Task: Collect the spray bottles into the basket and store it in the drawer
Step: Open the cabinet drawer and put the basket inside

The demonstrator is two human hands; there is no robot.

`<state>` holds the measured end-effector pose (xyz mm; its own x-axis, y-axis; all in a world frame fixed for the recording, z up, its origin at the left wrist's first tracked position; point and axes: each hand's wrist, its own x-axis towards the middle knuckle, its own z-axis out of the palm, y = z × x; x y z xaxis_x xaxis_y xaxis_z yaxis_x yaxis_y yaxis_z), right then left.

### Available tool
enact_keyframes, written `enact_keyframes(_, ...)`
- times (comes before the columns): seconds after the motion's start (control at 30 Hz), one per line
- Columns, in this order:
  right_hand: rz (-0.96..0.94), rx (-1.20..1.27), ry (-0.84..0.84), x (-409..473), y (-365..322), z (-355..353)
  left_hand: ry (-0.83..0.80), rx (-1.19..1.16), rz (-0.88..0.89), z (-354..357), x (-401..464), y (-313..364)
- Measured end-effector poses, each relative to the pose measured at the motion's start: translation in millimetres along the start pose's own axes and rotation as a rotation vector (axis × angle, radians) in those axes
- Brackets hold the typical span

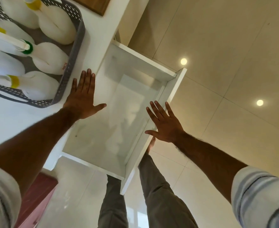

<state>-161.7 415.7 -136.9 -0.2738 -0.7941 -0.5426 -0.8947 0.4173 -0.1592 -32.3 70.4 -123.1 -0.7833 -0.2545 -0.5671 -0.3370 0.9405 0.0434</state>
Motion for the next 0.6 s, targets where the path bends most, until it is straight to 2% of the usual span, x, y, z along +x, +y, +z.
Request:
enact_keyframes(0.13,0.017,-0.022,-0.073,-10,6,-1,-0.018,-0.064,0.007,-11,-5,0)
enact_keyframes(0.23,0.040,0.003,-0.103,-13,6,-6,-0.006,-0.199,-0.007,-18,-13,2)
enact_keyframes(0.37,0.032,0.103,-0.048,17,-13,-33,0.159,-0.448,-0.043,-19,-55,12)
enact_keyframes(0.47,-0.006,0.308,0.052,65,-37,-81,0.333,-0.627,-0.189,-8,-100,10)
enact_keyframes(0.53,0.004,0.522,0.144,104,-53,-121,0.466,-0.766,-0.361,2,-127,0)
enact_keyframes(0.6,0.017,0.767,0.204,142,-62,-163,0.522,-0.967,-0.555,13,-145,-13)
